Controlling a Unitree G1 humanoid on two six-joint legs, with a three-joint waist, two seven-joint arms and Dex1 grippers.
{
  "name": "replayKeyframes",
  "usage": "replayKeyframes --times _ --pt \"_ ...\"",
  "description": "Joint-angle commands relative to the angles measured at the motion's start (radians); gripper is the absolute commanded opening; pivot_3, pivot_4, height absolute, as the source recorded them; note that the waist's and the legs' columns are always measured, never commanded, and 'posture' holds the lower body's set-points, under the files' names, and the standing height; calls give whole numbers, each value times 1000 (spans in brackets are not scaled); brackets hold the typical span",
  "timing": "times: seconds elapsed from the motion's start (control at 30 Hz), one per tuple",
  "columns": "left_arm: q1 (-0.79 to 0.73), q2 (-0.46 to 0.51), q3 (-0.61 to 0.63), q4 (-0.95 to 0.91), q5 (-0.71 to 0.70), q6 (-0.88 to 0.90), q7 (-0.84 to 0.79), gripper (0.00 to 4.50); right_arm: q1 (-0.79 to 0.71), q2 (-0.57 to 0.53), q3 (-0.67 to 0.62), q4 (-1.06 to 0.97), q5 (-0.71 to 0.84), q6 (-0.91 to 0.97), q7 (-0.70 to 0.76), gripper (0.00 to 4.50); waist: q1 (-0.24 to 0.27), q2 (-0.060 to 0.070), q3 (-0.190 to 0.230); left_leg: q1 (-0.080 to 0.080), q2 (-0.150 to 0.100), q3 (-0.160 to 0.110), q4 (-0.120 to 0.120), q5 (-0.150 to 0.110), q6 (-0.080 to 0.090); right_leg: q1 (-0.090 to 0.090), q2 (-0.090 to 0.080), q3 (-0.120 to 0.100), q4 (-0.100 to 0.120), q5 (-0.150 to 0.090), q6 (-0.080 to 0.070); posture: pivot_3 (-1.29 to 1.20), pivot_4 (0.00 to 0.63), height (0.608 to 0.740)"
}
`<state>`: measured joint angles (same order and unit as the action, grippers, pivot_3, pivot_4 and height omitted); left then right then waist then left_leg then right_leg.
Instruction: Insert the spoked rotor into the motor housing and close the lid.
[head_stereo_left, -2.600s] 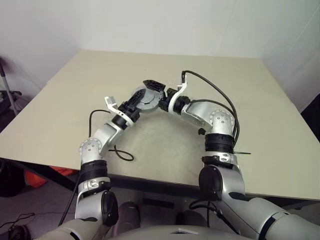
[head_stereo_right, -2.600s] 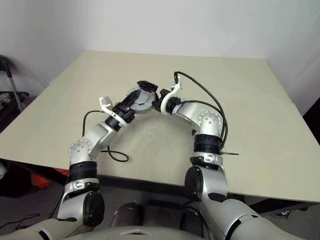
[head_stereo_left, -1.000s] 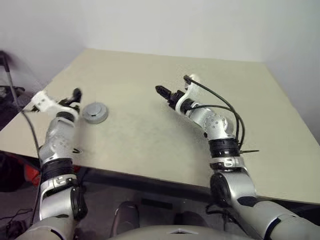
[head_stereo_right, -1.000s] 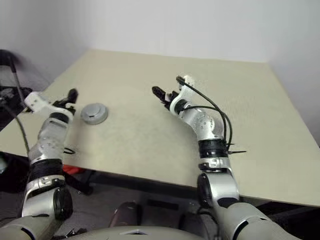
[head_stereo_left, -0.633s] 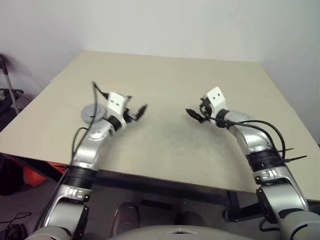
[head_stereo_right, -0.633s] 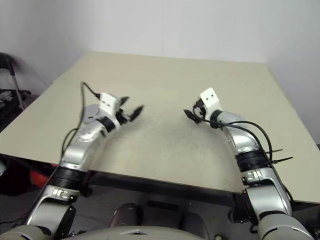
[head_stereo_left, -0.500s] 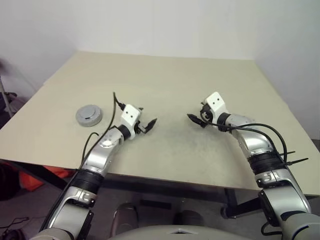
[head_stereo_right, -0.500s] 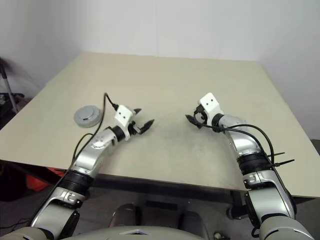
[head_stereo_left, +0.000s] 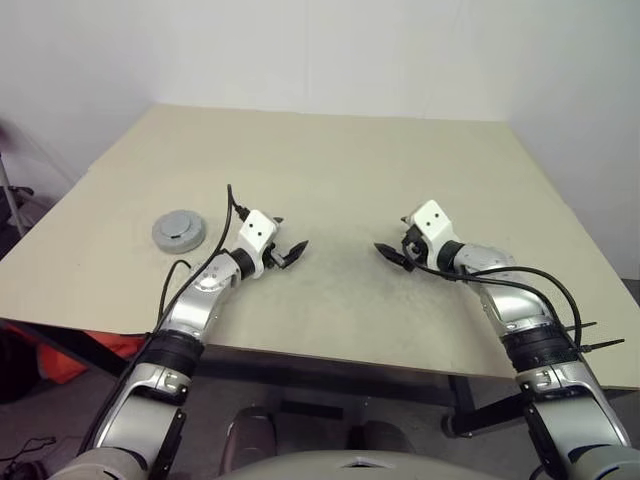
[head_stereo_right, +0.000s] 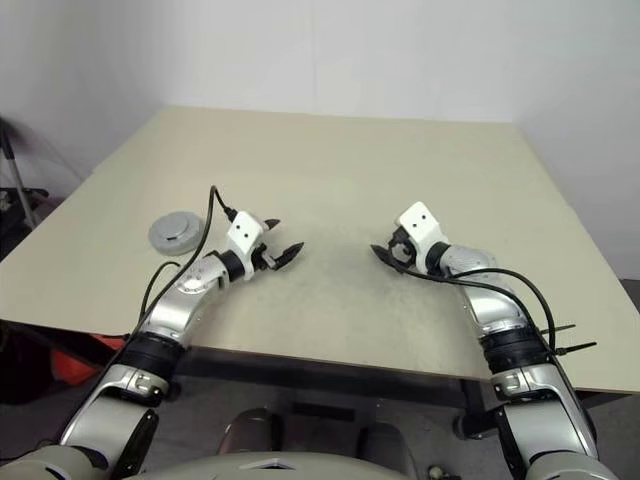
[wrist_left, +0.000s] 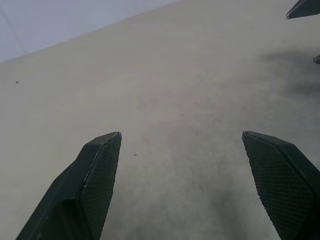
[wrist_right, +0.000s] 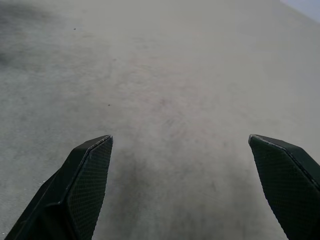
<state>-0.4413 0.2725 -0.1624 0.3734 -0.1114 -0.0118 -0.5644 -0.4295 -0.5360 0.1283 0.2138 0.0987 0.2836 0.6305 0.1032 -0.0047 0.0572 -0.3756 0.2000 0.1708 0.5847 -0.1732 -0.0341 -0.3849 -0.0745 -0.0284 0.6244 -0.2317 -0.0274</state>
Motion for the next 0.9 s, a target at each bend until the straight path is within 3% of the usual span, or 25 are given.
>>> replayKeyframes --times 0.03,0.9 --pt "-23 -9 19 -29 8 -25 7 4069 -5 -6 -35 -54 2 4 -2 4500 0 0 0 0 0 0 0 0 0 0 0 0 0 0 0 0 0 740" --pt "-42 -50 25 20 50 -43 12 4069 -60 55 -18 54 -79 -38 -71 4500 -2 1 0 0 0 0 0 0 1 0 0 0 0 0 0 0 0 740"
